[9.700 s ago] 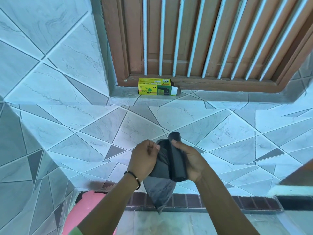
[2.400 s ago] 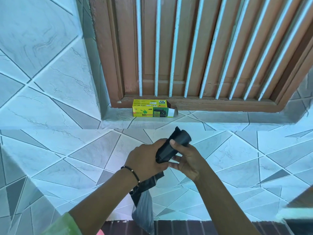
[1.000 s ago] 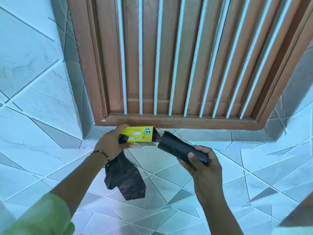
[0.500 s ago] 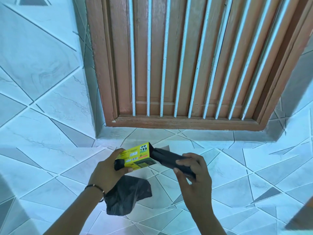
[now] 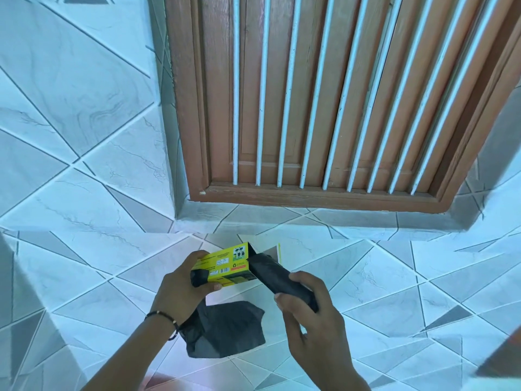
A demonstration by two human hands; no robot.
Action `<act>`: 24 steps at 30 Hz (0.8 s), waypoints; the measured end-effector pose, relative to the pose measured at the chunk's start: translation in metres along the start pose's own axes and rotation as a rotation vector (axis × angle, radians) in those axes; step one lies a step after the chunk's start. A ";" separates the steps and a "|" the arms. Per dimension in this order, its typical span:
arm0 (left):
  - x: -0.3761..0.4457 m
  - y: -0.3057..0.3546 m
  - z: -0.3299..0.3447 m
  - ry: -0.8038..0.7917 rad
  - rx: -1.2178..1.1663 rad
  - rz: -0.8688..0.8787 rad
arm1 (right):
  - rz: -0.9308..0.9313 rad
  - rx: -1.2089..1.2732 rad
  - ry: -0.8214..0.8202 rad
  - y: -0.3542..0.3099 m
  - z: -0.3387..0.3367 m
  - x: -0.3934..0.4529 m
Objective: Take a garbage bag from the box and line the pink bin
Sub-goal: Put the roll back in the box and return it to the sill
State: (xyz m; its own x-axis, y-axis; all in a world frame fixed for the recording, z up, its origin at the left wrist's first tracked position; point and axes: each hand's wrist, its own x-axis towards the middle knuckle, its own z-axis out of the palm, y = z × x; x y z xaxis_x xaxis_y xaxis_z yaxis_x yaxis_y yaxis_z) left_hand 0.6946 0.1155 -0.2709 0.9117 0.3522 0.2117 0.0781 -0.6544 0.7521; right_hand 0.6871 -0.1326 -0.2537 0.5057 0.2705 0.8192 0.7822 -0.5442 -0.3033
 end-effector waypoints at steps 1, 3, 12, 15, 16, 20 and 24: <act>-0.001 0.001 -0.002 0.013 -0.010 0.006 | 0.028 0.007 0.015 -0.002 0.000 0.000; -0.003 0.003 -0.006 0.033 -0.034 0.017 | 0.092 0.061 0.052 -0.006 0.000 -0.002; -0.017 0.003 -0.013 -0.004 -0.002 0.084 | 0.318 0.270 0.254 -0.009 -0.001 0.002; -0.023 0.001 -0.010 -0.036 0.031 0.115 | 0.331 0.285 0.255 -0.009 -0.004 0.005; -0.024 0.002 -0.010 -0.034 0.031 0.112 | 0.333 0.291 0.247 -0.008 -0.005 0.005; -0.027 0.003 -0.009 -0.011 -0.003 0.075 | 0.288 0.307 0.201 -0.013 -0.002 0.001; -0.026 0.000 -0.011 -0.028 -0.019 0.094 | 0.233 0.342 0.060 -0.016 0.000 0.001</act>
State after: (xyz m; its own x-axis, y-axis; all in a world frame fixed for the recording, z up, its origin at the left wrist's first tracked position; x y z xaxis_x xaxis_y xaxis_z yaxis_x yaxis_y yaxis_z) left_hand 0.6661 0.1136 -0.2693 0.9255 0.2709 0.2648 -0.0159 -0.6707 0.7416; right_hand 0.6749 -0.1236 -0.2477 0.6693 0.1192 0.7334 0.7303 -0.2875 -0.6197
